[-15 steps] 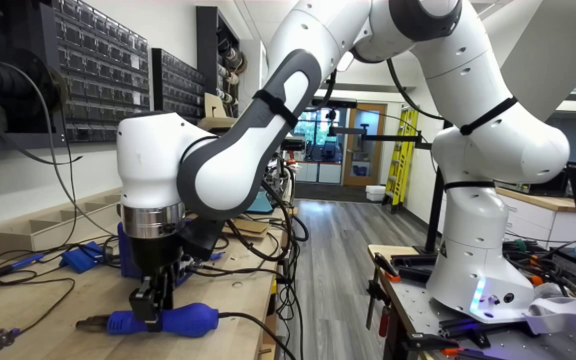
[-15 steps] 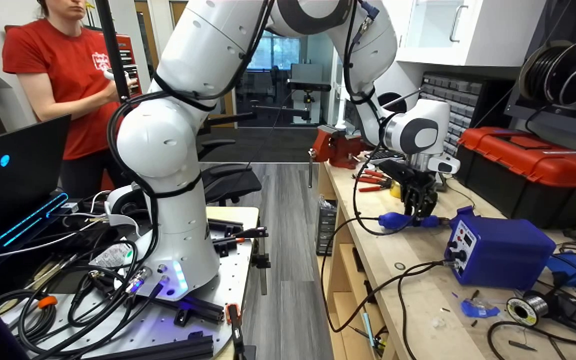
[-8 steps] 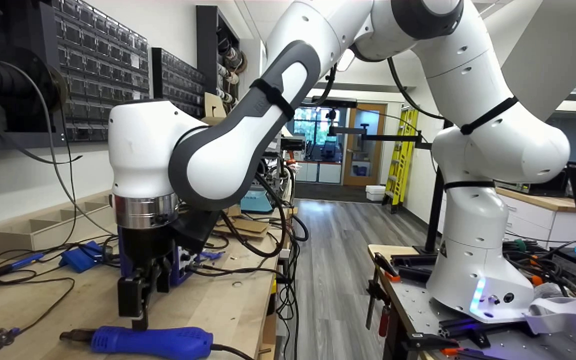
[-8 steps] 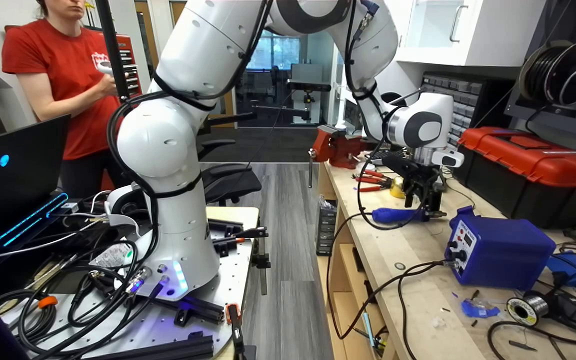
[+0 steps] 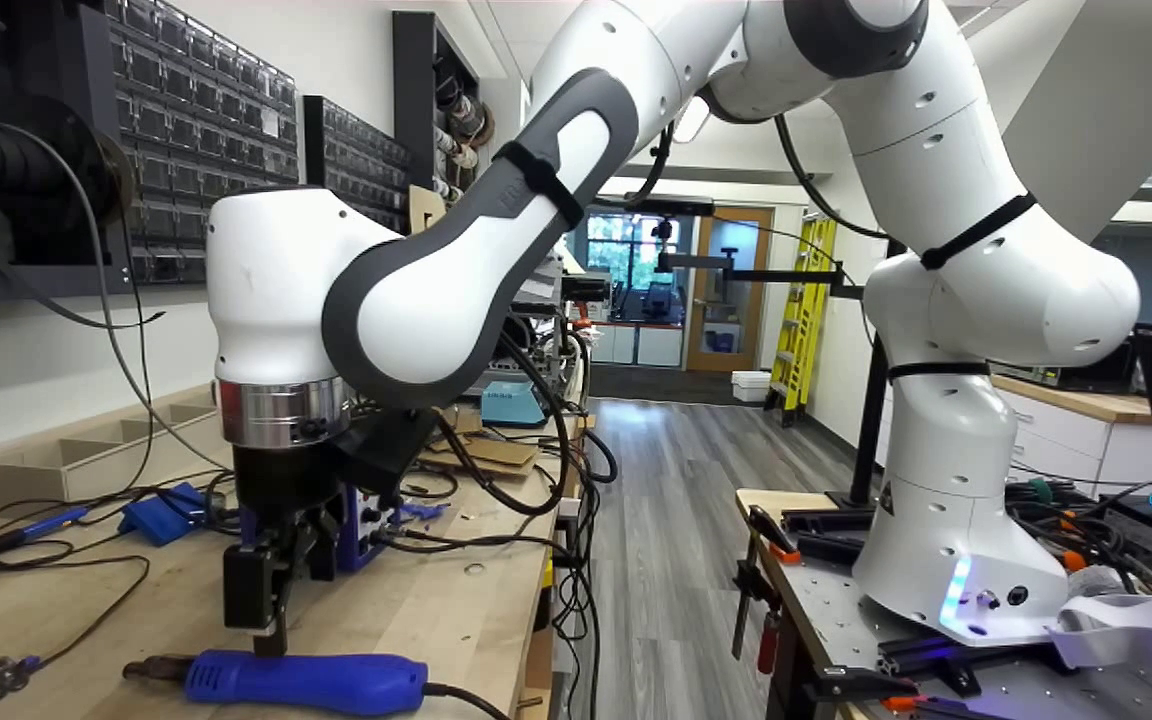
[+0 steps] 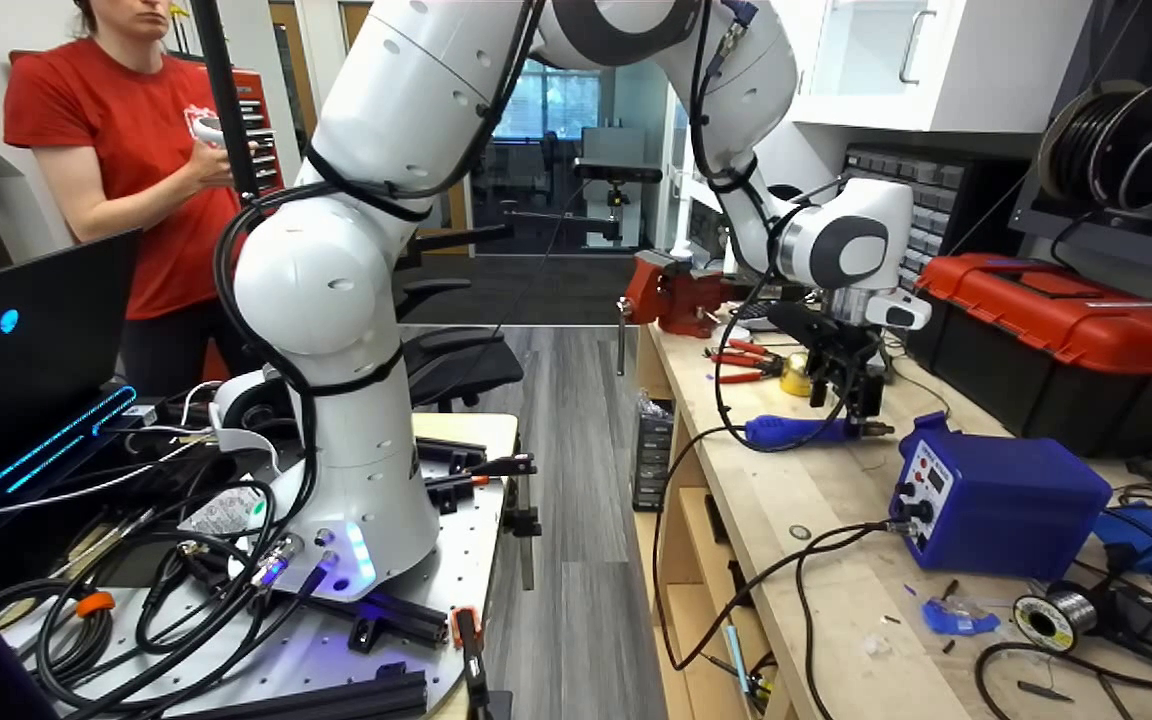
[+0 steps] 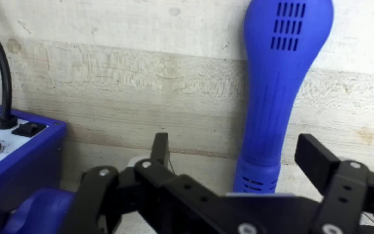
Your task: Remove the blue object hanging on the machine and put it on the table
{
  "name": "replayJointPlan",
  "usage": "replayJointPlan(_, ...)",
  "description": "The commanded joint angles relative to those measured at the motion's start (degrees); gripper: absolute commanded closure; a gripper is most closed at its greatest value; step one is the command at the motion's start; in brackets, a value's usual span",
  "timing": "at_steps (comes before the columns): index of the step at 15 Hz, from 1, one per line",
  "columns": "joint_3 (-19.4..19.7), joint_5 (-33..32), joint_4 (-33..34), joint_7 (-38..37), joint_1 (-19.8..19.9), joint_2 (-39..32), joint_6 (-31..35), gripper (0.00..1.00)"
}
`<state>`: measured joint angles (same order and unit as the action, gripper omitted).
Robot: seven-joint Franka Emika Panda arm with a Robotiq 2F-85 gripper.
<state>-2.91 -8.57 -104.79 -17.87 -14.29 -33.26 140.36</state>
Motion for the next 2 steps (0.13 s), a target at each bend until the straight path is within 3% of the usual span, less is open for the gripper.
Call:
replayJointPlan(1,0.6,0.6,0.2,0.3,-0.5,0.0,-0.2,0.00)
replayJointPlan(2,0.6,0.7,0.3,0.3,-0.5,0.0,-0.3,0.00)
